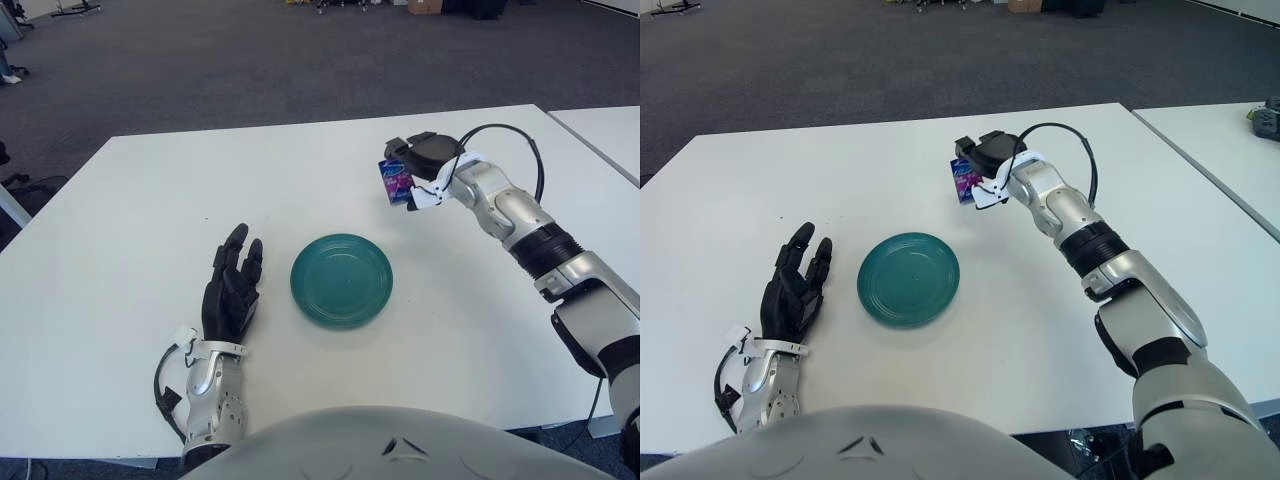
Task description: Put the gum into the plate.
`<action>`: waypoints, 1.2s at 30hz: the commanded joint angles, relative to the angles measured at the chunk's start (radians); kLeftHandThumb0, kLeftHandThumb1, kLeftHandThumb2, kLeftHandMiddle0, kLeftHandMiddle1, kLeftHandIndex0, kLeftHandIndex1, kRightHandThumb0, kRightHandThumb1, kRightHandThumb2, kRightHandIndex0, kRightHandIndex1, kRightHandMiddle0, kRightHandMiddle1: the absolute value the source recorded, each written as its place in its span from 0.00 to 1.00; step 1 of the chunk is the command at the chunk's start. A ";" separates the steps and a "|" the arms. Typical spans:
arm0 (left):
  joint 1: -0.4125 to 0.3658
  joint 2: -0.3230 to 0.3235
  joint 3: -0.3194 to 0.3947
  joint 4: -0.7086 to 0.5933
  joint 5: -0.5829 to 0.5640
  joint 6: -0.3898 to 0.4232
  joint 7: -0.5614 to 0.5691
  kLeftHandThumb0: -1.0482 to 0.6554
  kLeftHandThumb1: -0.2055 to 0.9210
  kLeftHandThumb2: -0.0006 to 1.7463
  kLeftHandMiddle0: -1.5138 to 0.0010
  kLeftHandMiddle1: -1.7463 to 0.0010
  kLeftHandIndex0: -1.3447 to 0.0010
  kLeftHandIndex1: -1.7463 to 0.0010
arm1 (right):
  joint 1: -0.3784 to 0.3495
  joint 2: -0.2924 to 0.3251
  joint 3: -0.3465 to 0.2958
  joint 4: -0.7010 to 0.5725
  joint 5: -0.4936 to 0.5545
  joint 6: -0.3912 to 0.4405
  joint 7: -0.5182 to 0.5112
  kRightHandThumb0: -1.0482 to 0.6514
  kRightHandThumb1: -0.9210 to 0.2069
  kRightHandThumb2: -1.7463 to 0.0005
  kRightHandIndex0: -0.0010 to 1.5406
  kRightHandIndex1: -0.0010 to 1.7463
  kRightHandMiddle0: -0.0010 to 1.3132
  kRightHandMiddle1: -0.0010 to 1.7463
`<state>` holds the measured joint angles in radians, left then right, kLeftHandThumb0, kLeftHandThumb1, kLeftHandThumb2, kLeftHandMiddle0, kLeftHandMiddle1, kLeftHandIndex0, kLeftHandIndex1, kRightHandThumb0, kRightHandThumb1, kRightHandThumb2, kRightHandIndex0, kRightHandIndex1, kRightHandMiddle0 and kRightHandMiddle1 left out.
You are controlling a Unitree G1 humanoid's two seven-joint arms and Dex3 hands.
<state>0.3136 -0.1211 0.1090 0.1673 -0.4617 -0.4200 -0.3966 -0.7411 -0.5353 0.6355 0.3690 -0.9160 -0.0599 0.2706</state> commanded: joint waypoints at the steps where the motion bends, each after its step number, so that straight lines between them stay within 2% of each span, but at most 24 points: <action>1: 0.014 -0.027 0.003 0.073 0.006 0.010 0.004 0.04 1.00 0.46 0.86 1.00 1.00 0.64 | 0.003 0.005 0.000 -0.070 -0.025 -0.010 0.026 0.40 0.12 0.60 0.14 0.00 0.21 1.00; 11: 0.016 -0.034 0.003 0.072 0.002 0.014 0.008 0.04 1.00 0.46 0.86 1.00 1.00 0.63 | 0.022 0.026 0.014 -0.149 -0.057 -0.087 0.042 0.40 0.09 0.62 0.17 0.01 0.20 1.00; 18: 0.020 -0.041 -0.001 0.073 0.015 0.006 0.019 0.04 1.00 0.46 0.85 1.00 1.00 0.63 | 0.044 0.046 0.005 -0.180 -0.036 -0.131 0.062 0.40 0.09 0.62 0.18 0.01 0.20 1.00; 29: 0.029 -0.052 -0.005 0.065 0.019 0.000 0.031 0.04 1.00 0.45 0.84 0.99 1.00 0.63 | 0.093 0.077 -0.001 -0.229 -0.027 -0.159 0.096 0.40 0.11 0.60 0.18 0.01 0.21 1.00; 36: 0.035 -0.058 -0.007 0.062 0.013 0.003 0.034 0.04 1.00 0.45 0.84 1.00 1.00 0.65 | 0.144 0.099 0.007 -0.250 -0.045 -0.163 0.080 0.40 0.12 0.60 0.19 0.01 0.21 1.00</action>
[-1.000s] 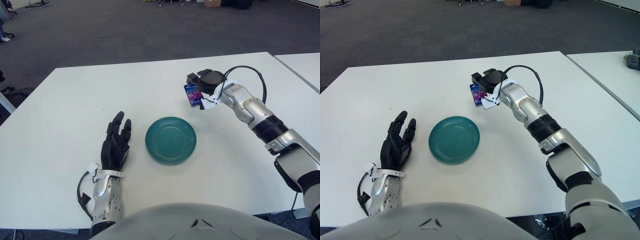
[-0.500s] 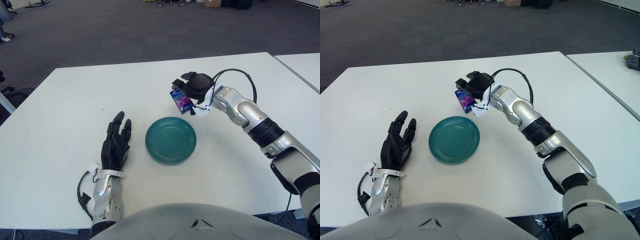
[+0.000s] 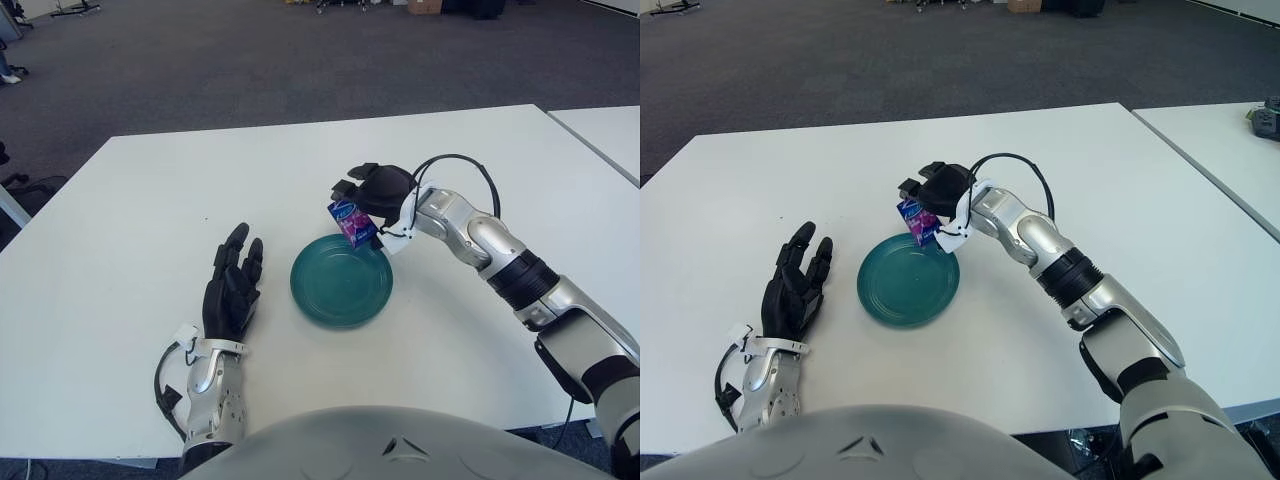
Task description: Put the gum into the plate.
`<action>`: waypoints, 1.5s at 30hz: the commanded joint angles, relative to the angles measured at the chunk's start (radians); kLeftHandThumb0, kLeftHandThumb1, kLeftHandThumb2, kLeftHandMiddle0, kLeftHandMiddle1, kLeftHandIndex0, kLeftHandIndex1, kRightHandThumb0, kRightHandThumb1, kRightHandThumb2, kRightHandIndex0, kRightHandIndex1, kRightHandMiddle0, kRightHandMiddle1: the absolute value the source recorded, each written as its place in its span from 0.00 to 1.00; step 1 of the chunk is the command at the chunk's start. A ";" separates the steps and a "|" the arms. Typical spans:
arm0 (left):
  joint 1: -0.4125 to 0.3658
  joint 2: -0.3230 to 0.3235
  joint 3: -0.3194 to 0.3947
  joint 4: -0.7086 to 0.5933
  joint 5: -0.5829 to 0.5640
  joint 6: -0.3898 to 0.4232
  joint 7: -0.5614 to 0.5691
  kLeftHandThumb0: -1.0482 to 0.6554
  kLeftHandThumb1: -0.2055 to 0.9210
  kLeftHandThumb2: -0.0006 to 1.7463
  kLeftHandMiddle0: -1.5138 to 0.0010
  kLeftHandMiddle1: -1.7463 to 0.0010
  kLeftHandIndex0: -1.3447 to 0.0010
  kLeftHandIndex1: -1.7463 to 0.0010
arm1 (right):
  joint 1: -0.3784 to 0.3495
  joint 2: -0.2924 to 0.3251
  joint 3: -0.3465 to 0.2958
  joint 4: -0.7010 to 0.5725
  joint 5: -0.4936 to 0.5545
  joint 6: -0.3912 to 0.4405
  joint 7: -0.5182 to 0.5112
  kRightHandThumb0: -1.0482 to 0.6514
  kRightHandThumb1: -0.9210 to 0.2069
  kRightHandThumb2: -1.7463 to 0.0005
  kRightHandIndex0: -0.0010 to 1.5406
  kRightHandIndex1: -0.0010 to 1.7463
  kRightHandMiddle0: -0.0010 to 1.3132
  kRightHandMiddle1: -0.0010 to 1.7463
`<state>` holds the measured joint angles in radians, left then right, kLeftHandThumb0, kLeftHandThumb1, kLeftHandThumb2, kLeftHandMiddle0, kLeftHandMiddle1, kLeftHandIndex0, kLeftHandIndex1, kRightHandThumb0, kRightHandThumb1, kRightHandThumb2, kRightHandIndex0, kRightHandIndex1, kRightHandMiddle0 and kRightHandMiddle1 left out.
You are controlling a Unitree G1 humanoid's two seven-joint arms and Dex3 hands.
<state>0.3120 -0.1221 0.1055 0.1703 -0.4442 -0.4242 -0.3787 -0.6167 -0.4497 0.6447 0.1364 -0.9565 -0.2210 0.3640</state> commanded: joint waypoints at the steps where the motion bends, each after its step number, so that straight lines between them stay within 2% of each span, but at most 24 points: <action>1: 0.037 -0.058 -0.004 0.059 -0.005 0.007 0.017 0.04 1.00 0.45 0.84 1.00 1.00 0.65 | 0.032 0.019 0.002 -0.018 -0.007 -0.002 -0.021 0.40 0.12 0.60 0.19 0.01 0.22 1.00; 15: 0.049 -0.057 -0.014 0.054 0.019 -0.029 0.021 0.04 1.00 0.45 0.83 0.99 1.00 0.65 | 0.089 0.061 0.007 -0.020 0.002 -0.020 -0.026 0.40 0.12 0.59 0.20 0.01 0.22 1.00; 25: 0.063 -0.059 -0.029 0.050 0.060 -0.052 0.044 0.02 1.00 0.45 0.82 0.99 1.00 0.65 | 0.098 0.060 0.027 0.013 -0.003 -0.051 -0.016 0.40 0.10 0.62 0.18 0.00 0.20 1.00; 34: 0.075 -0.053 -0.043 0.039 0.088 -0.048 0.071 0.02 1.00 0.46 0.82 0.99 1.00 0.65 | 0.086 0.050 0.050 0.036 -0.020 -0.082 -0.005 0.41 0.01 0.70 0.16 0.00 0.16 1.00; 41: 0.080 -0.039 -0.045 0.035 0.112 -0.054 0.085 0.02 1.00 0.49 0.82 0.99 1.00 0.65 | 0.090 0.029 0.036 -0.014 -0.022 -0.093 0.001 0.41 0.00 0.70 0.16 0.00 0.14 1.00; 42: 0.081 -0.039 -0.045 0.034 0.111 -0.053 0.084 0.02 1.00 0.49 0.82 0.99 1.00 0.65 | 0.090 0.029 0.035 -0.017 -0.021 -0.093 0.002 0.34 0.00 0.65 0.15 0.00 0.09 0.91; 45: 0.081 -0.040 -0.043 0.032 0.100 -0.048 0.079 0.02 1.00 0.49 0.82 1.00 1.00 0.65 | 0.090 0.029 0.028 -0.028 -0.015 -0.087 0.010 0.24 0.00 0.59 0.16 0.00 0.03 0.80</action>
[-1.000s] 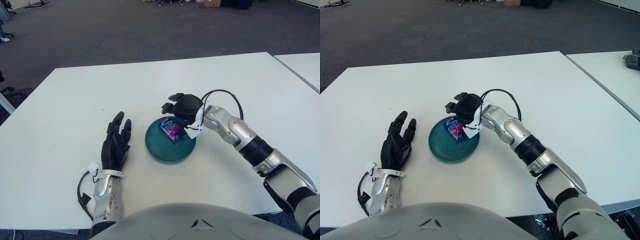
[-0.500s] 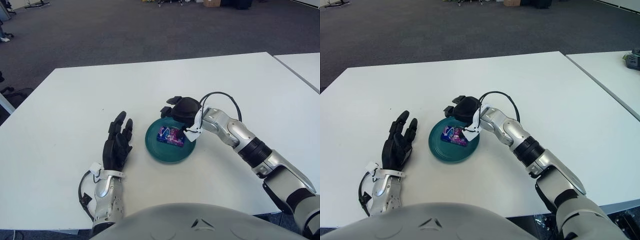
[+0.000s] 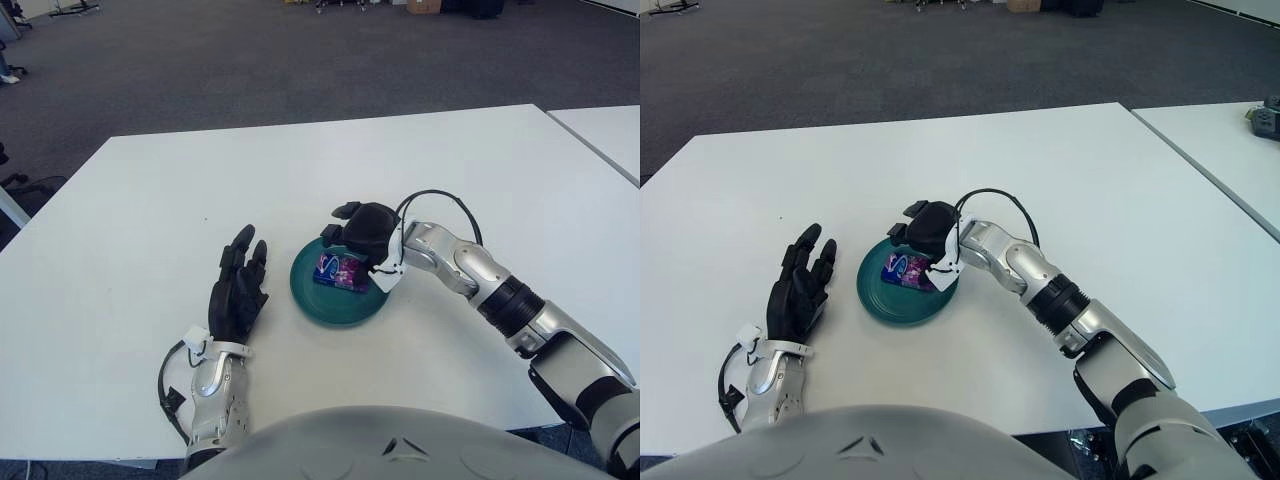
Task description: Put the gum into the plate.
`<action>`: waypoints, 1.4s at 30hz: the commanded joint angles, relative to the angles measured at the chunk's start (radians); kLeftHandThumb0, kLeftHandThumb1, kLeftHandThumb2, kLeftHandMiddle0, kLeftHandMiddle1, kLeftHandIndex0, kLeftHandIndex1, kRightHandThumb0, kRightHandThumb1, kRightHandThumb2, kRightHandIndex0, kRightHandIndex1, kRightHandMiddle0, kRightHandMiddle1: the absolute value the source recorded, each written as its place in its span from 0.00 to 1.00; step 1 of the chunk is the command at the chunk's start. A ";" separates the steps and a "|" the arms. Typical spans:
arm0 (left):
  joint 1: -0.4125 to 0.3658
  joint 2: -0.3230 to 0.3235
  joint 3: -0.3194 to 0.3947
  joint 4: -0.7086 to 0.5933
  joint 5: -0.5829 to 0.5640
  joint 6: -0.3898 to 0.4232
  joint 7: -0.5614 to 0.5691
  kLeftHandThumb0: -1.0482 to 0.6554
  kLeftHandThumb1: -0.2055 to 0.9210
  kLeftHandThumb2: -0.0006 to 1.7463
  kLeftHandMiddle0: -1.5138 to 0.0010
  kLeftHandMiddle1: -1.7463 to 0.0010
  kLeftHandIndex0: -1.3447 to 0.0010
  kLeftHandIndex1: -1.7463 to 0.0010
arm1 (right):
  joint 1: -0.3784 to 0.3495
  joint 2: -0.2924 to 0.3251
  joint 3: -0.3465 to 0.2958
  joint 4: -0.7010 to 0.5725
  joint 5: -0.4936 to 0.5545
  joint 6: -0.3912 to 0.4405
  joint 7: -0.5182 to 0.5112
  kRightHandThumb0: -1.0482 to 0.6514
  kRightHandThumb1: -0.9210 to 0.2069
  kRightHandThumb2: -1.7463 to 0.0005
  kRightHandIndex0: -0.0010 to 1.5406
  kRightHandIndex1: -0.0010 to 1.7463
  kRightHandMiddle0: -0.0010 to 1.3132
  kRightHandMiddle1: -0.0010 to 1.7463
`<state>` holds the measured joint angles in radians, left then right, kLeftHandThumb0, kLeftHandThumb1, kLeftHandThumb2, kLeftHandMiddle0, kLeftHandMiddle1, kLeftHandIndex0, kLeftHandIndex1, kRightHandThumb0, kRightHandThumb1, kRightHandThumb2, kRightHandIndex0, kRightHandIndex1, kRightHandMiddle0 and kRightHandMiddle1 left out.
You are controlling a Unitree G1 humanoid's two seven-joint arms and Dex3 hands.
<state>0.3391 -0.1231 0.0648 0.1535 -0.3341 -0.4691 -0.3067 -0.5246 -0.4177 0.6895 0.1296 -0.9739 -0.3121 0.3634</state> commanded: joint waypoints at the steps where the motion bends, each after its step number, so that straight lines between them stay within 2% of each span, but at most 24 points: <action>1: 0.054 -0.039 -0.003 0.049 -0.012 -0.002 0.006 0.02 1.00 0.49 0.82 1.00 1.00 0.65 | -0.002 -0.002 -0.018 -0.023 0.003 0.005 0.012 0.22 0.00 0.58 0.16 0.00 0.02 0.77; 7: 0.055 -0.038 -0.003 0.042 -0.038 0.019 -0.006 0.02 1.00 0.48 0.82 1.00 1.00 0.65 | -0.003 0.005 -0.025 -0.024 0.000 0.017 0.016 0.18 0.00 0.56 0.16 0.00 0.00 0.68; 10: 0.055 -0.039 -0.003 0.040 -0.048 0.025 -0.008 0.02 1.00 0.48 0.82 1.00 1.00 0.64 | -0.004 0.007 -0.027 -0.022 -0.003 0.022 0.012 0.17 0.00 0.55 0.16 0.00 0.00 0.60; 12: 0.055 -0.040 -0.002 0.041 -0.052 0.027 -0.007 0.02 1.00 0.48 0.83 1.00 1.00 0.64 | -0.006 0.008 -0.030 -0.020 -0.004 0.026 0.009 0.17 0.00 0.54 0.15 0.00 0.00 0.52; 16: 0.053 -0.039 -0.001 0.043 -0.048 0.022 -0.002 0.03 1.00 0.47 0.83 1.00 1.00 0.64 | -0.064 -0.015 -0.089 -0.042 0.052 0.026 0.057 0.14 0.00 0.51 0.14 0.00 0.00 0.41; 20: 0.050 -0.038 0.002 0.048 -0.050 0.022 -0.001 0.03 1.00 0.47 0.83 1.00 1.00 0.64 | -0.083 -0.018 -0.141 -0.062 0.081 0.040 0.075 0.11 0.00 0.48 0.13 0.00 0.00 0.33; 23: 0.050 -0.038 0.005 0.048 -0.055 0.027 -0.001 0.03 1.00 0.47 0.82 0.99 1.00 0.65 | -0.063 0.000 -0.170 -0.063 0.088 0.059 0.032 0.09 0.00 0.48 0.11 0.00 0.00 0.26; 25: 0.049 -0.039 0.007 0.049 -0.063 0.034 -0.003 0.04 1.00 0.47 0.81 0.99 1.00 0.65 | -0.039 0.021 -0.194 -0.063 0.101 0.075 -0.011 0.05 0.00 0.48 0.05 0.00 0.00 0.16; 26: 0.048 -0.038 0.008 0.051 -0.068 0.037 -0.004 0.04 1.00 0.47 0.81 0.99 1.00 0.65 | -0.031 0.028 -0.201 -0.061 0.108 0.080 -0.026 0.05 0.00 0.48 0.04 0.00 0.00 0.14; 28: 0.044 -0.041 0.012 0.056 -0.088 0.047 -0.011 0.04 1.00 0.46 0.80 0.99 1.00 0.64 | 0.001 0.047 -0.236 -0.052 0.160 0.085 -0.066 0.03 0.00 0.49 0.02 0.00 0.00 0.08; 34: 0.031 -0.040 0.019 0.066 -0.119 0.064 -0.024 0.04 1.00 0.46 0.80 0.99 1.00 0.63 | 0.042 0.094 -0.286 -0.051 0.252 0.139 -0.084 0.01 0.00 0.50 0.00 0.00 0.00 0.02; 42: 0.020 -0.028 0.028 0.081 -0.125 0.061 -0.040 0.02 1.00 0.47 0.82 1.00 1.00 0.62 | 0.090 0.153 -0.351 -0.058 0.356 0.273 -0.074 0.00 0.00 0.49 0.00 0.00 0.00 0.00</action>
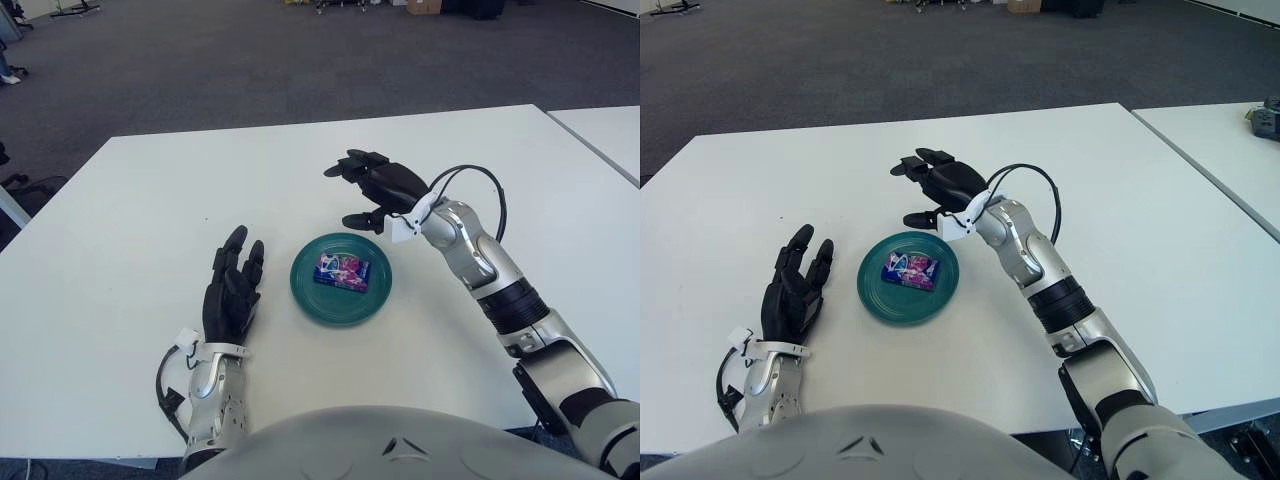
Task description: Put the gum into the plate.
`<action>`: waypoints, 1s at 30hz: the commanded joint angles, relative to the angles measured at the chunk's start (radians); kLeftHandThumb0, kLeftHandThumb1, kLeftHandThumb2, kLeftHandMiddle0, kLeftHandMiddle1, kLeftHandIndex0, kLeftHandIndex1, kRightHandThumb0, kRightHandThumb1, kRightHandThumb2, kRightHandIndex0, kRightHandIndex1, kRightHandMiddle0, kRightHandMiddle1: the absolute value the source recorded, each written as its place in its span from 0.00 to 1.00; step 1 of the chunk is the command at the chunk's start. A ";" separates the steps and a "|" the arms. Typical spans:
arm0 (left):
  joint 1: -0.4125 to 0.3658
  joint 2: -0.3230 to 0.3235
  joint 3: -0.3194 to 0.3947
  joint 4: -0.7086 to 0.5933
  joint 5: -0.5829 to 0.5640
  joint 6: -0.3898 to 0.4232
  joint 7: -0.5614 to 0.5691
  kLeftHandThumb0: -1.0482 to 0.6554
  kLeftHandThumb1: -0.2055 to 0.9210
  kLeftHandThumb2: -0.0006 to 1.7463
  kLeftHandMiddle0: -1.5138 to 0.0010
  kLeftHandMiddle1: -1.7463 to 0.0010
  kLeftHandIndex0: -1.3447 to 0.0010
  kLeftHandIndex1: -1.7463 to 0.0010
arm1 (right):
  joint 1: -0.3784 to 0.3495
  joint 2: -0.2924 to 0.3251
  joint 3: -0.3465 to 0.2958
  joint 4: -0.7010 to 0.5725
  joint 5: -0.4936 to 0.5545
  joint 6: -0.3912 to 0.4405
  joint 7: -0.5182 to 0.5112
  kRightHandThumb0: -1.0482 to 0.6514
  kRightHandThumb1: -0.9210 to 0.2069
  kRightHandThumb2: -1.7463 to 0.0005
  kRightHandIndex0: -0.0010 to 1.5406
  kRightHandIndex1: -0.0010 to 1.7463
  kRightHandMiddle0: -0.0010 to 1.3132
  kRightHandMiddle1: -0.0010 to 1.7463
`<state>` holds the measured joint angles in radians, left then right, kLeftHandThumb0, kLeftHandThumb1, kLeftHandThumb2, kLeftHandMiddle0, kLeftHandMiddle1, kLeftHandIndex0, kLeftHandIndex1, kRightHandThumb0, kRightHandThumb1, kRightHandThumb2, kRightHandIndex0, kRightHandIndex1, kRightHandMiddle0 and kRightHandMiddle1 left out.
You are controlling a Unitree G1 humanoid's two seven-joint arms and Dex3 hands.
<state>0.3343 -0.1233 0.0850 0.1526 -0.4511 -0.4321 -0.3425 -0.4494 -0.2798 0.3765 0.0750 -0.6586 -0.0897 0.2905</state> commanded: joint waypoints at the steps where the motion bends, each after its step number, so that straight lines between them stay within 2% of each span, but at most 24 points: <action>1: 0.022 -0.025 0.010 0.085 -0.005 0.021 -0.006 0.02 1.00 0.47 0.83 1.00 1.00 0.62 | 0.031 0.021 -0.057 0.010 0.064 0.058 -0.016 0.00 0.00 0.49 0.00 0.00 0.00 0.00; 6: 0.014 -0.013 0.017 0.092 0.010 0.009 -0.010 0.01 1.00 0.47 0.84 1.00 1.00 0.62 | 0.081 0.089 -0.145 0.103 0.190 0.065 -0.104 0.00 0.00 0.48 0.00 0.00 0.00 0.00; 8: 0.012 -0.010 0.020 0.092 0.012 0.007 -0.013 0.01 1.00 0.47 0.85 1.00 1.00 0.63 | 0.085 0.113 -0.168 0.134 0.235 0.056 -0.129 0.00 0.00 0.48 0.00 0.00 0.00 0.00; 13: -0.011 0.000 0.039 0.105 0.017 -0.025 -0.027 0.01 1.00 0.47 0.87 1.00 1.00 0.64 | 0.061 0.155 -0.229 0.320 0.338 -0.019 -0.197 0.00 0.00 0.47 0.00 0.00 0.00 0.00; 16: -0.024 0.006 0.047 0.116 0.032 -0.052 -0.035 0.02 1.00 0.47 0.88 1.00 1.00 0.65 | 0.079 0.175 -0.247 0.320 0.377 -0.019 -0.211 0.00 0.00 0.47 0.00 0.00 0.00 0.00; 20: -0.040 0.006 0.049 0.120 0.056 -0.065 -0.031 0.02 1.00 0.48 0.89 1.00 1.00 0.66 | 0.144 0.179 -0.278 0.304 0.435 -0.047 -0.214 0.01 0.00 0.47 0.00 0.00 0.00 0.00; 26: -0.058 0.005 0.052 0.122 0.080 -0.067 -0.022 0.03 1.00 0.48 0.90 1.00 1.00 0.69 | 0.171 0.196 -0.326 0.343 0.518 -0.078 -0.213 0.02 0.00 0.47 0.00 0.00 0.00 0.00; 29: -0.080 0.011 0.060 0.129 0.090 -0.065 -0.013 0.03 1.00 0.49 0.91 1.00 1.00 0.71 | 0.188 0.203 -0.360 0.390 0.558 -0.125 -0.226 0.03 0.00 0.46 0.00 0.00 0.00 0.00; 30: -0.110 0.019 0.068 0.134 0.105 -0.062 0.008 0.04 1.00 0.49 0.91 1.00 1.00 0.72 | 0.198 0.209 -0.381 0.420 0.573 -0.152 -0.249 0.03 0.00 0.46 0.00 0.00 0.00 0.00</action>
<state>0.2464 -0.1117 0.1333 0.2225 -0.3656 -0.4870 -0.3641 -0.2668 -0.0807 0.0426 0.4408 -0.1289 -0.1847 0.0789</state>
